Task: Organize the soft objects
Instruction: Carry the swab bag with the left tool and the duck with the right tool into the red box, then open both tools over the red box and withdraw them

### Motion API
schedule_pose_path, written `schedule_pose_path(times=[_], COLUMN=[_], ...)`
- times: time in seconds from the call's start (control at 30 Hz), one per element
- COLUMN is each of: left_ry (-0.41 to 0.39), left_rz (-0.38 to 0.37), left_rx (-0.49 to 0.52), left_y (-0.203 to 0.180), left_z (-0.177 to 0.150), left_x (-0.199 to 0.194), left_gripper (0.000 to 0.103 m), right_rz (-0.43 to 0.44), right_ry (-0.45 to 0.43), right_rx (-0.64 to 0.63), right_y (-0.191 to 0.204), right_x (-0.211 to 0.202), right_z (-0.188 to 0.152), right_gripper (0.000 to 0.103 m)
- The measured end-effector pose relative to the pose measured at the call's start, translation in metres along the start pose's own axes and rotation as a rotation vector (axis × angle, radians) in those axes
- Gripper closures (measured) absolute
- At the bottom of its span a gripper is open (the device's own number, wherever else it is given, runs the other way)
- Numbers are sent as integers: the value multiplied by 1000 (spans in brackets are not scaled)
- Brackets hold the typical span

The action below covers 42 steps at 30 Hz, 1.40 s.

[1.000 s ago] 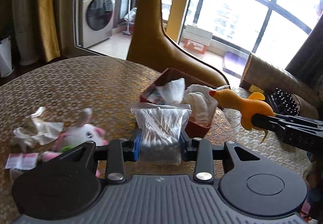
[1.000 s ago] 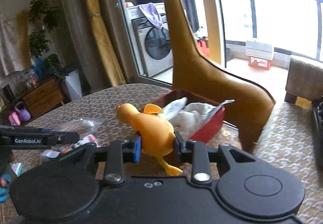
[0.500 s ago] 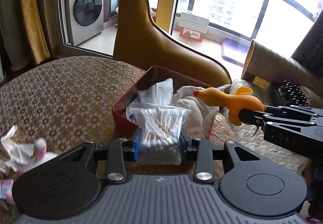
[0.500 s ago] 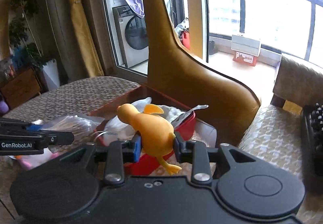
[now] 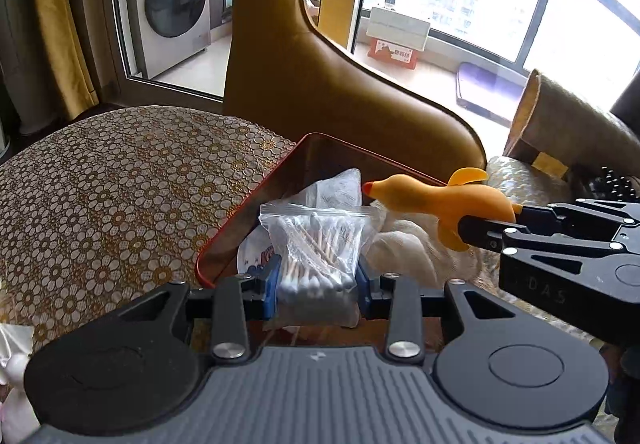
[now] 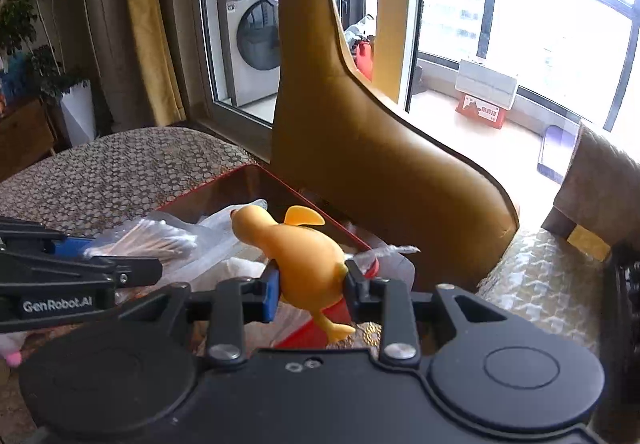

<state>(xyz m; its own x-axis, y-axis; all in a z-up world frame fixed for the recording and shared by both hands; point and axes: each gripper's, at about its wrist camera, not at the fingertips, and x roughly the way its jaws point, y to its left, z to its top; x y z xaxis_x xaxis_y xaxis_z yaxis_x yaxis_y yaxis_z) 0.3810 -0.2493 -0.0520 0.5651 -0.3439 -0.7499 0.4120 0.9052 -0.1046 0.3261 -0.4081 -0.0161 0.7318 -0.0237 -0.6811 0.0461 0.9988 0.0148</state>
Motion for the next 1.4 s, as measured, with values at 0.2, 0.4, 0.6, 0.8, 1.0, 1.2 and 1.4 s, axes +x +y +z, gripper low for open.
schedule_pose_path(times=[0.2, 0.4, 0.6, 0.8, 1.0, 1.2, 1.4], left_ry=[25, 40, 66, 105, 118, 107, 89], left_rz=[14, 18, 4, 5, 9, 28, 32], left_rx=[-3, 8, 11, 16, 27, 21, 7], left_y=[3, 0, 0, 1, -2, -4, 4], left_z=[6, 12, 17, 14, 12, 9, 7], left_x=[22, 37, 50, 64, 67, 58, 46], left_gripper=[67, 67, 67, 67, 66, 47, 41], right_rz=[-20, -31, -40, -39, -31, -23, -17], right_ry=[36, 59, 66, 66, 65, 57, 47], right_rx=[-37, -54, -71, -110, -125, -119, -100], right_y=[7, 8, 7, 10, 11, 11, 8], right_x=[27, 44, 53, 54, 51, 46, 37], right_z=[5, 7, 4, 1, -1, -2, -1], right_gripper=[72, 71, 68, 63, 58, 54, 47])
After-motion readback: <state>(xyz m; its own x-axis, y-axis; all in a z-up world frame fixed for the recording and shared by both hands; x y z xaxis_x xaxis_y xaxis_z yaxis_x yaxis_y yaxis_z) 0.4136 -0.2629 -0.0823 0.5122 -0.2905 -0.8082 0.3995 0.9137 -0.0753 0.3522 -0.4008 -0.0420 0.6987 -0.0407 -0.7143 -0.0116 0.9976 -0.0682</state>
